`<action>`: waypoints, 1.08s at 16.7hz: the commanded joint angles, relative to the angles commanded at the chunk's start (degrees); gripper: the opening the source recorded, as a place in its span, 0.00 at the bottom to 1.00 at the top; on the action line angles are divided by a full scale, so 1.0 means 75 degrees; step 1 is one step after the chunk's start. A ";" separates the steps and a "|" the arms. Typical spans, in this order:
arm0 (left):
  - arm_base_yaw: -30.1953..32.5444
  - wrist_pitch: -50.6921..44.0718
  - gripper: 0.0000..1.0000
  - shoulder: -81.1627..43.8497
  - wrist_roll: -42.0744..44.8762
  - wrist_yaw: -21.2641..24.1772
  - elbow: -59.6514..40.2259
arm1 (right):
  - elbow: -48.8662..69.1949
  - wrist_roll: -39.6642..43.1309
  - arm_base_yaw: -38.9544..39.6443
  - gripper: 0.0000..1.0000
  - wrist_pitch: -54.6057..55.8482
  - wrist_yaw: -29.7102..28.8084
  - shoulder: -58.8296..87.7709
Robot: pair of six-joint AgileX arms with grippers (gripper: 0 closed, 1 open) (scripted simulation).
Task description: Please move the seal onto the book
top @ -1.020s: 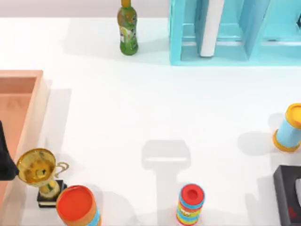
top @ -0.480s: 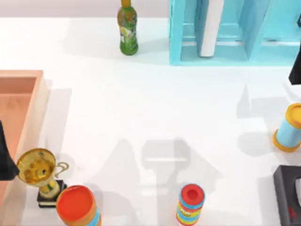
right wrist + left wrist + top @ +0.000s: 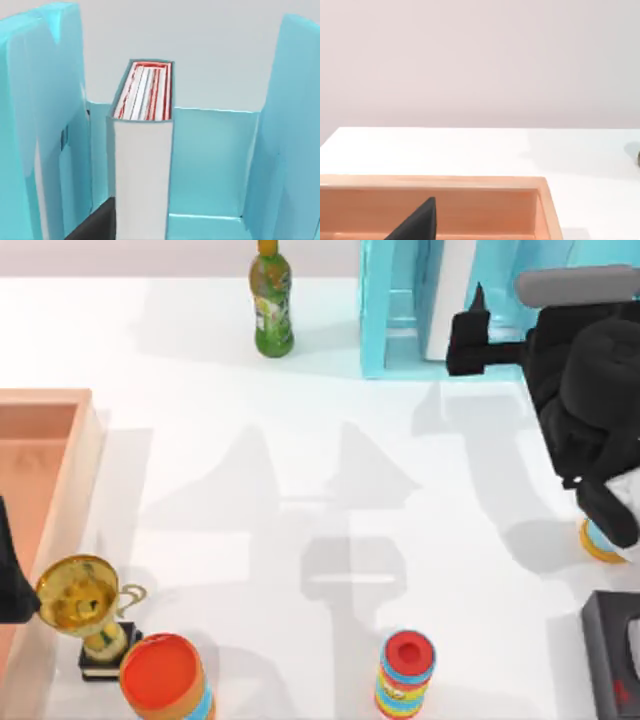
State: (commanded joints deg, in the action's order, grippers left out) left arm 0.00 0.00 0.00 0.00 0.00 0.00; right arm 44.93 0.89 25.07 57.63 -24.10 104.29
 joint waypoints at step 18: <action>0.0000 0.0000 1.00 0.0000 0.0000 0.0000 0.0000 | 0.1947 -0.0244 0.0593 1.00 0.2281 -0.1227 0.4040</action>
State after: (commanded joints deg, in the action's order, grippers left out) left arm 0.00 0.00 0.00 0.00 0.00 0.00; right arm 59.53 -0.94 29.52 74.73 -33.31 134.59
